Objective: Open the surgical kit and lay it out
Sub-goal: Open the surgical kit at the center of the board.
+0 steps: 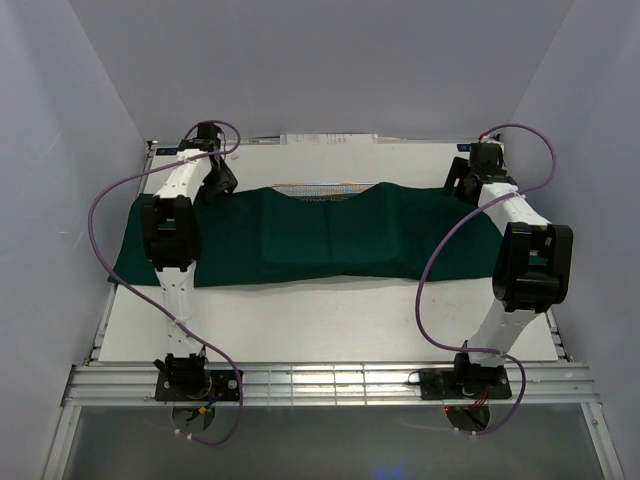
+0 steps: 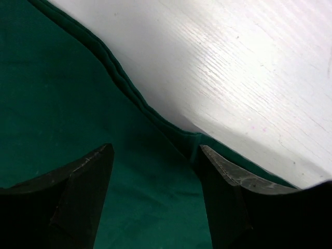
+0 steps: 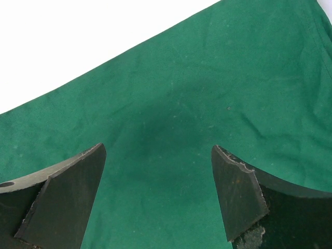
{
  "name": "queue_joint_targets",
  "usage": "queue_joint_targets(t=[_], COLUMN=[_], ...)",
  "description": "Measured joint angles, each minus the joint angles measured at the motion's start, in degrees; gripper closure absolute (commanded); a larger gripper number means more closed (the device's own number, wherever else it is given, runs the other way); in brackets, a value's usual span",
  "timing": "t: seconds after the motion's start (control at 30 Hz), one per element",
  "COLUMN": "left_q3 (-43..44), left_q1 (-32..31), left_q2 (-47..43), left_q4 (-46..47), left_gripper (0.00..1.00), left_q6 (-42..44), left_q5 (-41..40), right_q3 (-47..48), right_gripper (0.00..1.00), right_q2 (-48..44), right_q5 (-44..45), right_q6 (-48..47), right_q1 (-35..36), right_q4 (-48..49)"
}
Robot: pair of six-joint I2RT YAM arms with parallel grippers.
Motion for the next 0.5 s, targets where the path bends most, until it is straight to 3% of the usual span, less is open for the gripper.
queue_joint_targets(t=[0.33,0.5], left_q3=[0.0,-2.0], left_q1=[-0.2,-0.4], left_q2=[-2.1,-4.5], left_q4=[0.0,0.4], left_gripper=[0.26,0.33], left_q6=[0.7,1.0], left_q5=[0.1,1.0], right_q3=[0.0,0.0], right_gripper=[0.12,0.12], right_q2=[0.0,0.0], right_q5=[0.0,0.0], right_q6=[0.0,0.0], right_q1=[0.0,0.0], right_q4=[0.0,0.0])
